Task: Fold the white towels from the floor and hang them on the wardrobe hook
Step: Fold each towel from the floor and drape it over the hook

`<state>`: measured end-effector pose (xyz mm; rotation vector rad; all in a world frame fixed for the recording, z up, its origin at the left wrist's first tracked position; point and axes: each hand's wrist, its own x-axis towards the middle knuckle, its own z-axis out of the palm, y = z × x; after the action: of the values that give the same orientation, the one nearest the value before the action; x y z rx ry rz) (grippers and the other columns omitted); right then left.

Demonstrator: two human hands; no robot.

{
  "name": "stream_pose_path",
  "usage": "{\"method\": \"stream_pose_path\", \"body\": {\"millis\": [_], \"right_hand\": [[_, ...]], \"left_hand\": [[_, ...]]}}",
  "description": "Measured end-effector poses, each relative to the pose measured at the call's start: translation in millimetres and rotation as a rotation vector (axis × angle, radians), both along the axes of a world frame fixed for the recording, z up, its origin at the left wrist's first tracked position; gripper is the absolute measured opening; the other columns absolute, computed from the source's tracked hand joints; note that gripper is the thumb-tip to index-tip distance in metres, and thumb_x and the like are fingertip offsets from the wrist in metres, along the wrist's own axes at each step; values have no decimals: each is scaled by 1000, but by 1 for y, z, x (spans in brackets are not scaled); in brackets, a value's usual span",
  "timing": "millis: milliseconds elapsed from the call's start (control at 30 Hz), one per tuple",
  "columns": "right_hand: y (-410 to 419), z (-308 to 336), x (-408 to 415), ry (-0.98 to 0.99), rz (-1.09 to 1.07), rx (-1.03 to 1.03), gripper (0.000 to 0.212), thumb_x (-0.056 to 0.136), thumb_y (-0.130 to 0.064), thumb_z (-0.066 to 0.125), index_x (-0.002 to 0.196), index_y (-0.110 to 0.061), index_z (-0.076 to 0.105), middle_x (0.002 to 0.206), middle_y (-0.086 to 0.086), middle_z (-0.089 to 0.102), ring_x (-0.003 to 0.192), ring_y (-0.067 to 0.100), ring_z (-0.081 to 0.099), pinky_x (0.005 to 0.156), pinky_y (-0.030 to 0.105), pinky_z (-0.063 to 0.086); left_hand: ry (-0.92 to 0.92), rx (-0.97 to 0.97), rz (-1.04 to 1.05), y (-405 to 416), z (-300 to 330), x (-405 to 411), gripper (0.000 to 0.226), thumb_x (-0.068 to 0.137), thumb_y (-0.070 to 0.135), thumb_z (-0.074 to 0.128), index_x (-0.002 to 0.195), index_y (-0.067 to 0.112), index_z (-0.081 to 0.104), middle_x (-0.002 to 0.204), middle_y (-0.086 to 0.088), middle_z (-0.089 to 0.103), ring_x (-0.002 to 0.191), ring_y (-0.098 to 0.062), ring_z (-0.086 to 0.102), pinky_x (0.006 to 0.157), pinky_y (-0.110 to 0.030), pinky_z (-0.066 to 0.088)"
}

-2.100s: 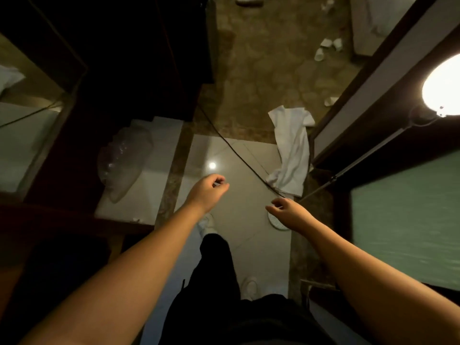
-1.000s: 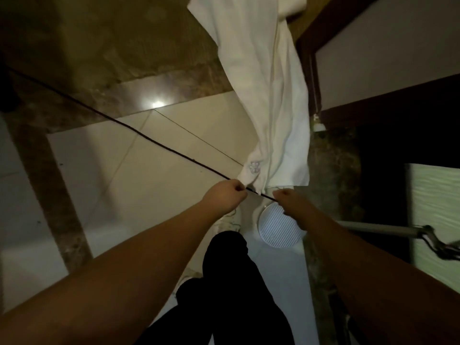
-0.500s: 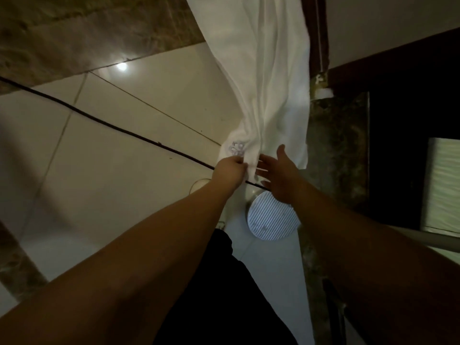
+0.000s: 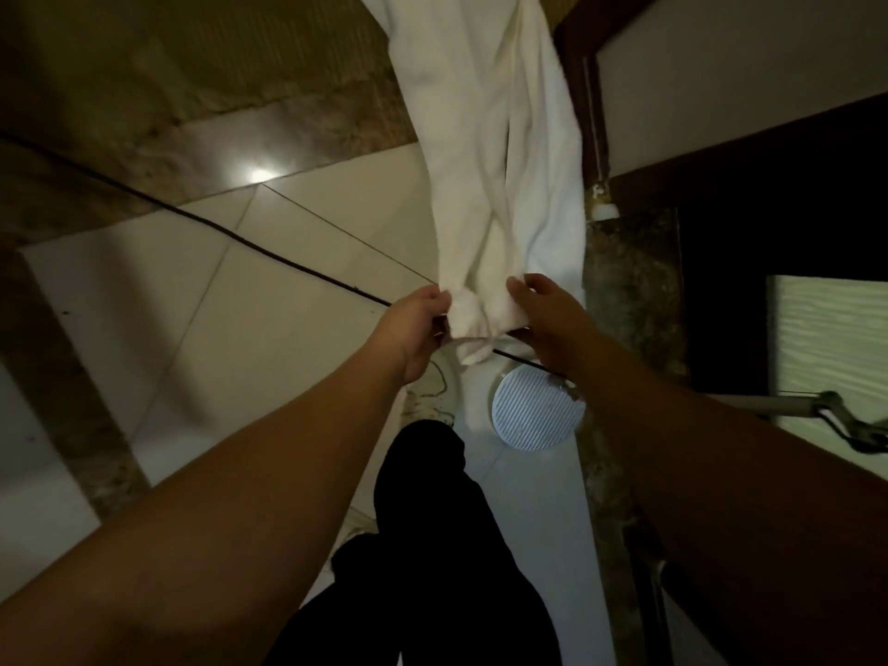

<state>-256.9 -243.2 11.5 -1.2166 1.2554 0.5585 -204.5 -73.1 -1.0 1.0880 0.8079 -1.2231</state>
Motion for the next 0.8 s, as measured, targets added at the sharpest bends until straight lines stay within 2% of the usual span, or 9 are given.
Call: {"method": "stream_pose_path", "body": {"millis": [133, 200, 267, 333, 400, 500, 567, 700, 800], "right_hand": [[1, 57, 17, -12, 202, -300, 16, 103, -34, 55, 114, -21, 53, 109, 3, 59, 102, 23, 60, 63, 26, 56], [4, 85, 23, -62, 303, -387, 16, 103, -34, 54, 112, -21, 52, 98, -4, 58, 100, 23, 59, 70, 29, 52], [10, 116, 32, -104, 375, -452, 25, 105, -34, 52, 119, -14, 56, 103, 1, 62, 100, 23, 59, 81, 30, 45], [17, 152, 45, -137, 392, -501, 32, 105, -35, 49, 126, -12, 57, 111, 3, 61, 96, 18, 58, 82, 26, 40], [25, 190, 58, -181, 414, -537, 33, 106, -36, 47, 127, -12, 56, 112, 4, 61, 91, 15, 57, 76, 27, 41], [34, 251, 76, -238, 405, -557, 35, 106, -36, 47, 126, -9, 57, 115, 10, 63, 102, 27, 61, 86, 37, 51], [40, 293, 84, -277, 401, -554, 35, 106, -35, 47, 126, -9, 58, 114, 12, 64, 104, 30, 63, 86, 41, 54], [56, 375, 87, -351, 403, -575, 26, 106, -36, 43, 120, -17, 56, 106, 8, 64, 90, 25, 63, 62, 32, 48], [70, 435, 82, -410, 381, -573, 17, 106, -33, 45, 112, -21, 54, 95, -1, 60, 79, 13, 59, 54, 23, 45]], "left_hand": [[-51, 130, 90, 35, 52, 23, 19, 105, 7, 42, 114, 3, 59, 103, -13, 66, 88, -25, 63, 74, -33, 55], [-80, 226, 74, 52, 80, 36, 28, 104, 4, 44, 128, -2, 56, 115, -18, 63, 101, -32, 62, 82, -39, 55], [-144, 310, 10, 70, 109, 48, 34, 102, 0, 44, 134, -7, 52, 130, -26, 59, 118, -39, 60, 89, -42, 55], [-213, 364, -23, 88, 143, 60, 37, 101, 2, 44, 135, -9, 49, 138, -29, 54, 125, -42, 57, 81, -38, 56], [-292, 402, -36, 104, 180, 72, 38, 102, 6, 44, 136, -8, 48, 140, -28, 53, 119, -40, 61, 73, -36, 55], [-392, 433, 19, 130, 237, 85, 37, 103, 8, 44, 137, -5, 49, 140, -27, 54, 81, -21, 63, 67, -33, 55], [-441, 443, 86, 148, 277, 92, 37, 103, 8, 43, 137, -6, 49, 140, -27, 54, 70, -14, 56, 63, -30, 52], [-461, 445, 291, 190, 361, 97, 29, 100, 6, 46, 127, 4, 58, 125, -21, 62, 80, -19, 60, 62, -31, 52], [-542, 420, 405, 226, 428, 88, 30, 101, 7, 49, 131, 11, 56, 113, -14, 58, 92, -25, 60, 69, -38, 54]]}}
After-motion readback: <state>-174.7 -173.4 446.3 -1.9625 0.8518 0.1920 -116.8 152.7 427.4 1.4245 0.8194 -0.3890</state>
